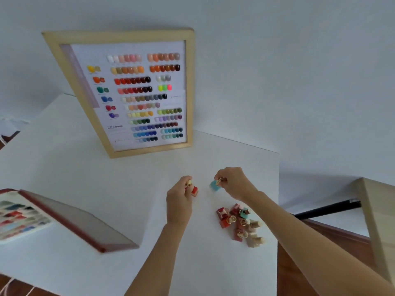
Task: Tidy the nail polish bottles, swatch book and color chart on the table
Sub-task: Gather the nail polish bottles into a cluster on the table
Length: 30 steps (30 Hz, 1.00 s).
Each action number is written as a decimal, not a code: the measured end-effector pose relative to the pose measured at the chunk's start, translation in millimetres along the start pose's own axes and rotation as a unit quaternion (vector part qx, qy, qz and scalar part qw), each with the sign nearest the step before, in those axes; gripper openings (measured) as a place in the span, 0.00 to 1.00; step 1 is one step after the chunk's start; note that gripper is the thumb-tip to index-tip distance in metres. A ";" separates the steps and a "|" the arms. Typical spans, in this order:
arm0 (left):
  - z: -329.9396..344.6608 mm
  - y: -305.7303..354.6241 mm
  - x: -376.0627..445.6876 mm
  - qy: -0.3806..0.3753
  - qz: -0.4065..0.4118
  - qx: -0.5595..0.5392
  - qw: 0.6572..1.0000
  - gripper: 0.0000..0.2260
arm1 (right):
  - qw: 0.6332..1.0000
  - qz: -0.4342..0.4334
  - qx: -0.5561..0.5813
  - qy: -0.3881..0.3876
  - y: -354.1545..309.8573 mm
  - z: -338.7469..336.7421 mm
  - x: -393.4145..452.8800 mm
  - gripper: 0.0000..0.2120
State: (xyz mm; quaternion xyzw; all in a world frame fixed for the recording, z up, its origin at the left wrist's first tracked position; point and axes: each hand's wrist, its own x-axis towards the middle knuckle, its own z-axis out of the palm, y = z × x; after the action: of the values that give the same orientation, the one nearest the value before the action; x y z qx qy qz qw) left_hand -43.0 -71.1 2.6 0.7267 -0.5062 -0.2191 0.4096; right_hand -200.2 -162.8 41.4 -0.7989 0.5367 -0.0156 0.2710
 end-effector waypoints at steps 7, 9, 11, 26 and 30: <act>15.8 11.0 -34.6 -0.100 0.027 0.017 0.994 0.09 | 0.999 0.030 -0.021 -0.022 23.2 -5.8 -34.0 0.11; 18.1 12.8 -42.6 -0.108 0.022 0.020 0.994 0.09 | 0.999 0.030 -0.028 -0.028 25.2 -3.5 -38.4 0.11; 19.9 14.3 -49.1 -0.113 0.018 0.019 0.993 0.08 | 0.998 0.029 -0.036 -0.031 26.6 -1.4 -41.8 0.12; 24.7 21.8 -69.6 -0.120 -0.009 0.040 0.992 0.06 | 0.998 0.017 -0.063 -0.026 22.2 7.0 -56.4 0.14; 16.7 23.1 -72.7 -0.125 -0.032 0.014 0.992 0.12 | 0.999 0.005 -0.048 -0.007 19.3 5.1 -61.6 0.15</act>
State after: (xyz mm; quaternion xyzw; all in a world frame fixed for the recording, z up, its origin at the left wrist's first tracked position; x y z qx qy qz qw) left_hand -96.6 -14.3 5.0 0.7147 -0.5331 -0.3143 0.3259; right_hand -241.0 -112.7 44.8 -0.8085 0.5389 0.0167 0.2358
